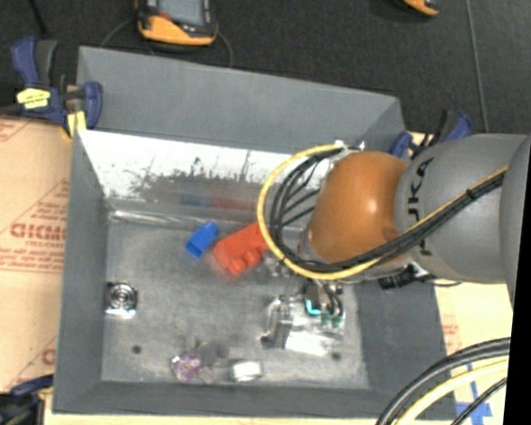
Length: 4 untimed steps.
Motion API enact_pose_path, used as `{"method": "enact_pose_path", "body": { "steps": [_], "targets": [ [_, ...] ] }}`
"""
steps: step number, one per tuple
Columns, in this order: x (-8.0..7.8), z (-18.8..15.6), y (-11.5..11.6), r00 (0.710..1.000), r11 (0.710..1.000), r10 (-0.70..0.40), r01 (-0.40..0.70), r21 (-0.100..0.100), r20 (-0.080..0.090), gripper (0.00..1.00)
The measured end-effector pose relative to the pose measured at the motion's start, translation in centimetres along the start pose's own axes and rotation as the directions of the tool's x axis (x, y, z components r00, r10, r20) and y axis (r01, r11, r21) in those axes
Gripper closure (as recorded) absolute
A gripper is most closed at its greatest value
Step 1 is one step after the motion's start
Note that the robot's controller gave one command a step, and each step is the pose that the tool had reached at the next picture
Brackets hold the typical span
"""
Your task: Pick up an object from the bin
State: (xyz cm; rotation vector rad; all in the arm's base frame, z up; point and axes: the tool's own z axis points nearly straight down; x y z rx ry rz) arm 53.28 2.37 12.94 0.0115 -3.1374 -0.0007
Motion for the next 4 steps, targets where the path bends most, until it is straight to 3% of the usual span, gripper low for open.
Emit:
{"method": "enact_pose_path", "body": {
  "steps": [1, 2, 3, 4],
  "targets": [
    [-0.1, 6.2, -5.9, 0.992, 0.992, 0.128, -0.128, 0.002, 0.002, 0.0],
    [3.0, 2.8, -7.5, 0.955, 0.955, 0.297, -0.297, -0.002, 0.008, 0.0],
    [5.6, 2.8, -7.4, 0.944, 0.944, 0.329, -0.329, -0.002, 0.006, 0.0],
    [6.0, 6.0, -5.7, 0.791, 0.791, 0.611, -0.611, -0.003, 0.005, 0.0]
  ]
}}
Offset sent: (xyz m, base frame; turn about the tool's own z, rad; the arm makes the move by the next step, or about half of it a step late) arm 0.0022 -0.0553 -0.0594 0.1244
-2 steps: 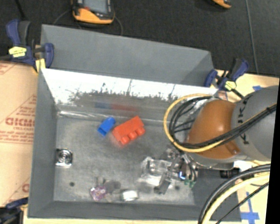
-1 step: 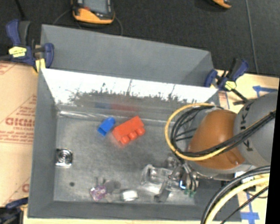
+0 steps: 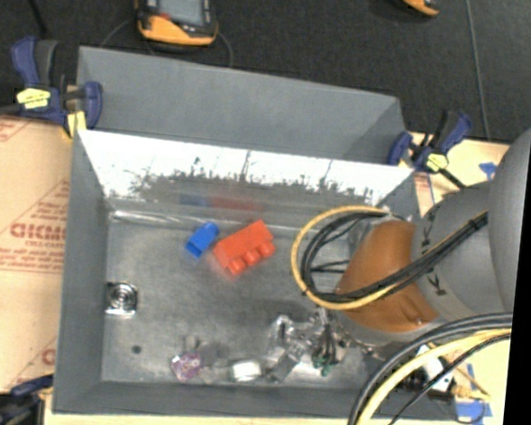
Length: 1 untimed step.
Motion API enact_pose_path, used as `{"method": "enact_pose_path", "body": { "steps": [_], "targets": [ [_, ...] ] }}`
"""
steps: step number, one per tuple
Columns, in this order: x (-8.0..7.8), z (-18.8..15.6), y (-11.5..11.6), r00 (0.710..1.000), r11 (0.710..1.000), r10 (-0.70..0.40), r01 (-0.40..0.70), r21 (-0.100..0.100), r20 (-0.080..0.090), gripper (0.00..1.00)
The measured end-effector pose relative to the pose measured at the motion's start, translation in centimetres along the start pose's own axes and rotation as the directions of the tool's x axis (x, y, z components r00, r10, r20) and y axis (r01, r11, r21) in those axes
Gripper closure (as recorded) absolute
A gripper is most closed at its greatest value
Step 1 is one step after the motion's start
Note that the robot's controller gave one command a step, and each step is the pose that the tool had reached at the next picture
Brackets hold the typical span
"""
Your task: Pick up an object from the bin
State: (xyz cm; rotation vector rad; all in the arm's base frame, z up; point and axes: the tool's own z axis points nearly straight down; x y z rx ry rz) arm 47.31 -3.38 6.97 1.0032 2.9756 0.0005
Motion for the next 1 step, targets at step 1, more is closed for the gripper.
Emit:
{"method": "enact_pose_path", "body": {
  "steps": [1],
  "targets": [
    [-0.07, 0.0, -0.03, 1.0, 1.0, -0.001, 0.001, 0.0, 0.001, 0.0]
  ]
}}
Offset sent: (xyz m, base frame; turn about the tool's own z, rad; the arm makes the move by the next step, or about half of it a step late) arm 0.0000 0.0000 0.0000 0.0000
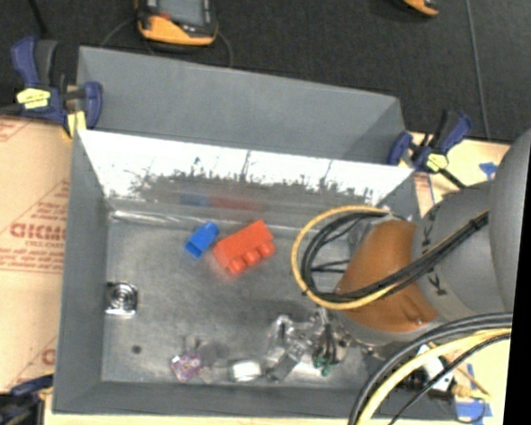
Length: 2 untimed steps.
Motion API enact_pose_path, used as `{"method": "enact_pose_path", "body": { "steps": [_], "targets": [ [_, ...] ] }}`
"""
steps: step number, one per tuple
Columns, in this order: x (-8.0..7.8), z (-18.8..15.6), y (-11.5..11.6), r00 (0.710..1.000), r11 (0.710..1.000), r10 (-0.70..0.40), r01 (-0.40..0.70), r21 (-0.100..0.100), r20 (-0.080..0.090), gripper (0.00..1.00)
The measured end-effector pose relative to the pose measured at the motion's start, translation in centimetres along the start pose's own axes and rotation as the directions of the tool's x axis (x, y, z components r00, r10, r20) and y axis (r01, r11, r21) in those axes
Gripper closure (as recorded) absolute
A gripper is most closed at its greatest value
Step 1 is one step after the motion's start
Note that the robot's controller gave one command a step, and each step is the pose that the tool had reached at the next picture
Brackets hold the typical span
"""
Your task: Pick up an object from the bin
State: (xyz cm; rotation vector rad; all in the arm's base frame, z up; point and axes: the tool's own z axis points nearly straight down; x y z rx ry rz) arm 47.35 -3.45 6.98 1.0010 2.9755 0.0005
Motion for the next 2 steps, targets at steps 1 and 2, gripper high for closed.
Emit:
{"method": "enact_pose_path", "body": {
  "steps": [1, 2],
  "targets": [
    [-0.1, -0.1, 0.1, 1.0, 1.0, 0.0, 0.0, -0.002, 0.002, 1.0],
    [-0.2, -2.6, 0.0, 1.0, 1.0, -0.004, 0.004, -0.001, 0.001, 1.0]
  ]
}}
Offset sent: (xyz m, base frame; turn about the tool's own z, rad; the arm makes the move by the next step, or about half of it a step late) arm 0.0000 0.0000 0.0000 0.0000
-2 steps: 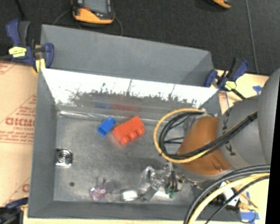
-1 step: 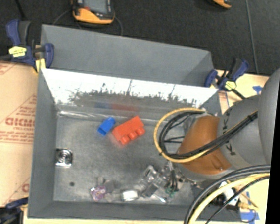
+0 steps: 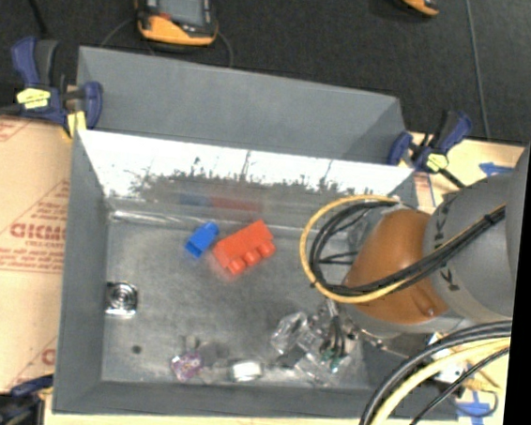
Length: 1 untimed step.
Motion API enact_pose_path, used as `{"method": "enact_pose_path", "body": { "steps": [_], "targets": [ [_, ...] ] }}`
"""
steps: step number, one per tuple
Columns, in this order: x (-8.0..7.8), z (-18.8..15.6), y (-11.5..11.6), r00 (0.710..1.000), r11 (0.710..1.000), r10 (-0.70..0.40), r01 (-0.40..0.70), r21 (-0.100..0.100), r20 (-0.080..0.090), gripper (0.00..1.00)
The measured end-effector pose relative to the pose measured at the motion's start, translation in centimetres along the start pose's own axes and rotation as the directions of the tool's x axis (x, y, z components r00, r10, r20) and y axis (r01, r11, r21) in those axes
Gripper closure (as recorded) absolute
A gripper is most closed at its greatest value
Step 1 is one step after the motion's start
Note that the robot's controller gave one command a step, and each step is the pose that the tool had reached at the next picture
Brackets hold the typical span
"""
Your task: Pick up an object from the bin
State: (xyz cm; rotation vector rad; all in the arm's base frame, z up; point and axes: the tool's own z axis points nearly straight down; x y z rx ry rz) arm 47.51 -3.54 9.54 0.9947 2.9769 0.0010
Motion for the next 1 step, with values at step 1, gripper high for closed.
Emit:
{"method": "enact_pose_path", "body": {
  "steps": [1],
  "targets": [
    [-0.15, -4.74, -0.02, 1.0, 1.0, -0.005, 0.005, 0.0, 0.0, 1.0]
  ]
}}
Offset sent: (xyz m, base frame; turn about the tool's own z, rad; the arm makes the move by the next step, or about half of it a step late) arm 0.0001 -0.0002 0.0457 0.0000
